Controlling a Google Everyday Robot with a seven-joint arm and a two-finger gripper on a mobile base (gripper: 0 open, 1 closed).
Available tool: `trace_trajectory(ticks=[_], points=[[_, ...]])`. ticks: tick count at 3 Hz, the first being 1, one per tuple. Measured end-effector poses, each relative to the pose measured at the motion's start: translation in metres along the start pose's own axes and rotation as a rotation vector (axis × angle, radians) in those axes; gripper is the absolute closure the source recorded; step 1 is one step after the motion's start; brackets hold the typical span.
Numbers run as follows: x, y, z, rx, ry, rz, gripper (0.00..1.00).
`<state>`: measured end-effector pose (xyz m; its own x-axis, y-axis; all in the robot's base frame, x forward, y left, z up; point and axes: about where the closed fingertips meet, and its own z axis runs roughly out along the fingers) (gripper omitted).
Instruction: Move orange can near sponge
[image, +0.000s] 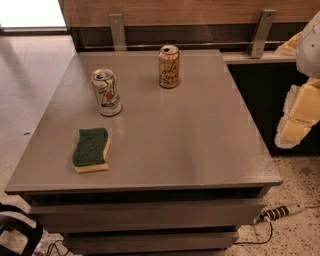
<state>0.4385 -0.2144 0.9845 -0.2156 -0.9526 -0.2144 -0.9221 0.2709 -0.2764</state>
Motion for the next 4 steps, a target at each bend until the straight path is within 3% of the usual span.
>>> trace_trajectory(ticks=[2, 3, 4], points=[[-0.002, -0.006, 0.000, 0.002, -0.036, 0.008, 0.00], [-0.005, -0.020, 0.012, 0.003, -0.160, 0.043, 0.00], [-0.030, -0.034, 0.029, 0.007, -0.349, 0.083, 0.00]])
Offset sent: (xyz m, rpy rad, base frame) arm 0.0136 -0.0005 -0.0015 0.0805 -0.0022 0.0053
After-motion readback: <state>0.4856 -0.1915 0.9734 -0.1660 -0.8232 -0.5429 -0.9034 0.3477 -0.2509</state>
